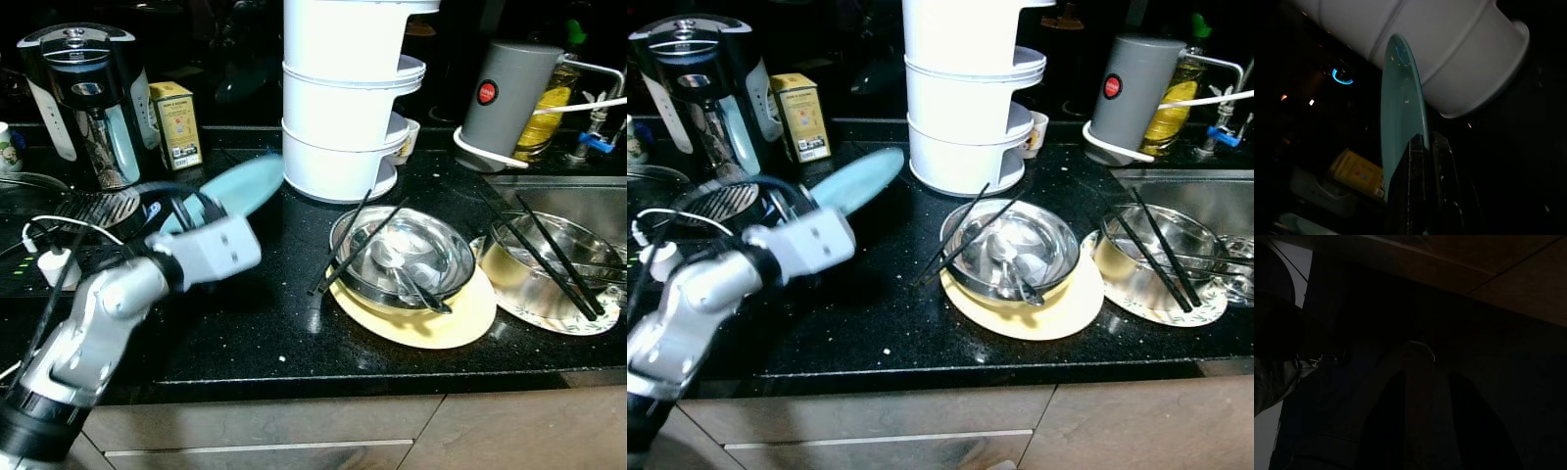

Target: Kitchen organization

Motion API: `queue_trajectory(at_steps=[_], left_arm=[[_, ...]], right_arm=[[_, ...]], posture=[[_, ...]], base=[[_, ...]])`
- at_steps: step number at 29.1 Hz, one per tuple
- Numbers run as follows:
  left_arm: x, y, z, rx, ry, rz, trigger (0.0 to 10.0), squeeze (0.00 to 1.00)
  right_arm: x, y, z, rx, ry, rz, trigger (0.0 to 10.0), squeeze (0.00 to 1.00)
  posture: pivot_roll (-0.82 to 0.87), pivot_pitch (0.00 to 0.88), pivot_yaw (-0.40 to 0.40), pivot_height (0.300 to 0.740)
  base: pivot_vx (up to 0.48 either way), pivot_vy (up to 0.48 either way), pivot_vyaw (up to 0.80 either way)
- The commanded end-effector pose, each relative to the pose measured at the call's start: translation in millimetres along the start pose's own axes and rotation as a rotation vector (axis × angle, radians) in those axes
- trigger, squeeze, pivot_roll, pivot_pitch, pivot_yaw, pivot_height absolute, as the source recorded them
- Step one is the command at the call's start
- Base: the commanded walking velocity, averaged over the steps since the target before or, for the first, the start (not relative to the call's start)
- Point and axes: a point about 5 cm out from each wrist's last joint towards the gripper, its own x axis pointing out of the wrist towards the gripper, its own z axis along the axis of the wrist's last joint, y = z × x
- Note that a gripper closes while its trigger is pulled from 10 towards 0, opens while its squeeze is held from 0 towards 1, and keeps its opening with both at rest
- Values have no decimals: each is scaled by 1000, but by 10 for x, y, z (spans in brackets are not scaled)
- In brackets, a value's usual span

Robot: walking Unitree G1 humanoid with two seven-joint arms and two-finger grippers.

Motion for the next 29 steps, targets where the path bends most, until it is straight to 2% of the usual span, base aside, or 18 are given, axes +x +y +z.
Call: queue_trajectory(at_steps=[1,4,7,8,9,10,11,12,13,15,16,17,21,23,25,29], left_arm=[[8,72,51,-125,-25,68,0,0],[9,138,72,-287,-44,121,0,0],[4,144,69,-327,-49,127,0,0],[-3,150,69,-406,-61,137,0,0],[-3,150,69,-406,-61,137,0,0],[-9,149,77,-482,-79,138,0,0],[-9,149,77,-482,-79,138,0,0],[-27,134,108,-608,-118,113,0,0],[-27,134,108,-608,-118,113,0,0],[-64,91,167,-718,-168,46,0,0],[-64,91,167,-718,-168,46,0,0],[-124,70,211,-785,-201,27,0,0],[-186,69,237,-828,-227,19,0,0],[-243,104,273,-875,-273,10,0,0],[-243,104,273,-875,-273,10,0,0],[-320,208,255,-937,-304,36,0,0]], right_arm=[[-13,26,-122,25,40,5,10000,0],[-11,32,-117,24,39,7,10000,0],[-10,33,-117,23,39,8,10000,0],[-10,34,-114,24,38,8,10000,0],[-10,34,-114,24,38,8,10000,0],[-9,35,-112,25,37,8,10000,0],[-9,35,-112,25,37,8,10000,0],[-8,37,-107,26,35,9,10000,0],[-8,37,-107,26,35,9,10000,0],[-7,38,-103,28,33,9,10000,0],[-7,38,-103,28,33,9,10000,0],[-7,41,-101,30,31,11,10000,0],[-7,45,-98,33,27,14,10000,0],[-6,45,-95,34,26,16,10000,0],[-6,45,-95,34,26,16,10000,0],[-6,45,-91,35,24,17,10000,0]], posture=[[13,86,-31,740],[14,88,-32,740],[14,88,-32,740],[12,88,-31,740],[12,88,-31,740],[12,88,-31,740],[12,88,-31,740],[13,88,-30,740],[13,88,-30,740],[13,88,-30,740],[13,88,-30,740],[14,88,-32,740],[14,88,-32,740],[13,89,-35,740],[13,89,-35,740],[11,86,-34,740]], base=[[0,0,0],[0,0,0],[0,0,0],[0,0,0],[0,0,0],[0,0,0],[0,0,0],[0,0,0],[0,0,0],[0,0,0],[0,0,0],[0,0,0],[0,0,0],[0,0,0],[0,0,0],[0,0,0]])
